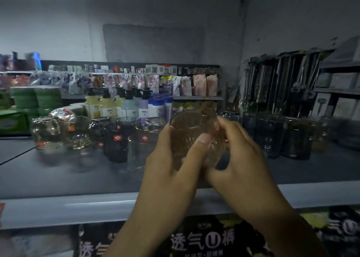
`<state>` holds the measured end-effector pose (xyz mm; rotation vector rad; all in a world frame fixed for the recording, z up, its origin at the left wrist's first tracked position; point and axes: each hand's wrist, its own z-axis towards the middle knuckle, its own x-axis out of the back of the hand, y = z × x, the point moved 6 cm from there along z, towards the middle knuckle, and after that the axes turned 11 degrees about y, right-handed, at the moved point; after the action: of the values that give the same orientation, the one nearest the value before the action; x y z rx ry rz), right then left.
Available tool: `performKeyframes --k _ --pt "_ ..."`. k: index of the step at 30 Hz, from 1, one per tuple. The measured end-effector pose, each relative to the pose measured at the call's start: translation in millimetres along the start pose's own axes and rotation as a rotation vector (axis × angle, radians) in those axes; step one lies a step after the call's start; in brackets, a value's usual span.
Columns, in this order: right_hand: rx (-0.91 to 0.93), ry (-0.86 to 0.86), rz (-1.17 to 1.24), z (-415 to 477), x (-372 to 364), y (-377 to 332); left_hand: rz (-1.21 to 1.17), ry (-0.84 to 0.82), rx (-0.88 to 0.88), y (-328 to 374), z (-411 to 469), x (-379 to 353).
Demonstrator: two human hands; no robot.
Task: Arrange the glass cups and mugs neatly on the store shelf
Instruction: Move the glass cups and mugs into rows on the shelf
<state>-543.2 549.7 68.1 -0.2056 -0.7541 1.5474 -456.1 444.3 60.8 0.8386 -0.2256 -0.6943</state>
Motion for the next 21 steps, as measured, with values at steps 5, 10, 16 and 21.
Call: performKeyframes --k 5,10,16,21 --pt "-0.11 -0.041 0.15 13 -7 19 0.125 -0.111 -0.041 2 6 -2" --pt "-0.212 0.011 0.152 37 -20 38 0.427 -0.008 -0.222 1 18 22" --pt "-0.247 -0.035 -0.07 59 -52 62 0.813 0.071 -0.516 2 40 59" --pt "-0.301 -0.1 -0.215 63 -73 83 0.833 0.049 -0.434 -30 55 83"
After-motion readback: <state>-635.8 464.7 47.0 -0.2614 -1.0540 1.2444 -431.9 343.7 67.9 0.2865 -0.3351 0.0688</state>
